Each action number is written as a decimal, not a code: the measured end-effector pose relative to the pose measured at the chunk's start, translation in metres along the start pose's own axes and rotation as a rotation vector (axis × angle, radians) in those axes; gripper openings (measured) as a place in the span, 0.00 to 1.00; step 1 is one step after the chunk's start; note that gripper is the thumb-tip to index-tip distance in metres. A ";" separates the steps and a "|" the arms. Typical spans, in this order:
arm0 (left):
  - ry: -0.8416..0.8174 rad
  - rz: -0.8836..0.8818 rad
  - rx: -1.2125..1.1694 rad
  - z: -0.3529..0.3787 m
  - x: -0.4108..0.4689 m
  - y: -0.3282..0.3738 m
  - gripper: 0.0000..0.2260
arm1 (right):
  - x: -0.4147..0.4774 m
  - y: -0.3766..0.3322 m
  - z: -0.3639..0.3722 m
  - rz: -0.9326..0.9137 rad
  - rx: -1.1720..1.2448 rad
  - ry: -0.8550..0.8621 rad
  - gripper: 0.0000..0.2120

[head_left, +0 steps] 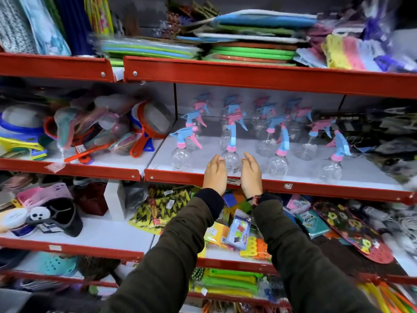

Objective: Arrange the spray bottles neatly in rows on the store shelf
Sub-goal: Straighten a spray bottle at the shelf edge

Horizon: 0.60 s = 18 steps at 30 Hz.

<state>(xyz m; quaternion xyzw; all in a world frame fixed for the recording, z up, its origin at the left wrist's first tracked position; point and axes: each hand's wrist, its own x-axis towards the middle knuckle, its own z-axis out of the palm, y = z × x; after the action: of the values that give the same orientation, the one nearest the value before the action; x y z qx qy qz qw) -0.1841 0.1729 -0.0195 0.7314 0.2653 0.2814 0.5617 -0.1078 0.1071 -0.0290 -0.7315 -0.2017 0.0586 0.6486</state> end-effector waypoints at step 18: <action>-0.018 -0.041 -0.083 0.008 0.044 0.001 0.17 | 0.021 0.012 -0.001 0.053 -0.052 -0.049 0.21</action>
<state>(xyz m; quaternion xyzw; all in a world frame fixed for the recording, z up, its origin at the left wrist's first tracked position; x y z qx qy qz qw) -0.1474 0.1986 -0.0153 0.7043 0.2631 0.2742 0.5996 -0.0853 0.1130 -0.0372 -0.7516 -0.1995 0.0883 0.6225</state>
